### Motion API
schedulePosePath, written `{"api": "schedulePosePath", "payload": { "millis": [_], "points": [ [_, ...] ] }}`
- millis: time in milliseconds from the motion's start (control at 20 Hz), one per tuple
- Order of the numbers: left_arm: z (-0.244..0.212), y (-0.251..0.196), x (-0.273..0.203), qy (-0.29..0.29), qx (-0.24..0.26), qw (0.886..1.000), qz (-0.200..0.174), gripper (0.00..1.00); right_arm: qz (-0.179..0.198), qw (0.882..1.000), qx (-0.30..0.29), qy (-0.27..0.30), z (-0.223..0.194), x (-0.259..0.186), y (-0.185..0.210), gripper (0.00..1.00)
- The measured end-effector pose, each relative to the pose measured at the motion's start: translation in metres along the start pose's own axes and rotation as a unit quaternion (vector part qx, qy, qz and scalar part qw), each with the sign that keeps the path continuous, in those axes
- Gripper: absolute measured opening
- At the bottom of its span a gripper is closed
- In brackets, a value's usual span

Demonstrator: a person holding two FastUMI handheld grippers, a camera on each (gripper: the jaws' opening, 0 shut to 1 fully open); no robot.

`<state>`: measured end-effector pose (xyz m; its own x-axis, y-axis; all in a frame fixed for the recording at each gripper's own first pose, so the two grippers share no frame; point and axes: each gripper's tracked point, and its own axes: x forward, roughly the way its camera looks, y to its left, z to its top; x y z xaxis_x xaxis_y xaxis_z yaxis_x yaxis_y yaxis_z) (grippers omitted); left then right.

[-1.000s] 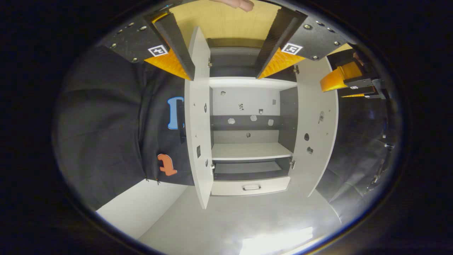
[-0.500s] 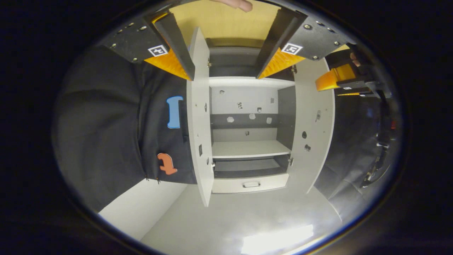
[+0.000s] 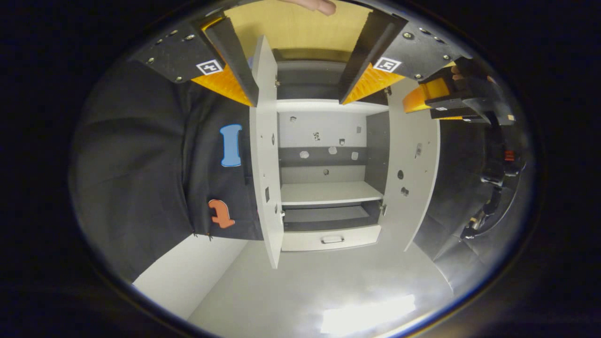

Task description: Open the right door of the double-door shoe cabinet with the right hand, and open the left door with the left hand.

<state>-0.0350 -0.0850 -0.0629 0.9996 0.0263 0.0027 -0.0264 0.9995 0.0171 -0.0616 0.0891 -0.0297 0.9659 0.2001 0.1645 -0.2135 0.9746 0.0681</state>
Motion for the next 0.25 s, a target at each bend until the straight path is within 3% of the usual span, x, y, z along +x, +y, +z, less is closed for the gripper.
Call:
{"api": "schedulePosePath", "payload": {
  "millis": [250],
  "points": [
    [-0.0044, -0.0064, -0.0014, 0.003, 0.004, 1.000, -0.008, 0.97, -0.004, 1.000, -0.006, 0.009, -0.0087, 0.0028, -0.0048, 1.00]
  ]
}}
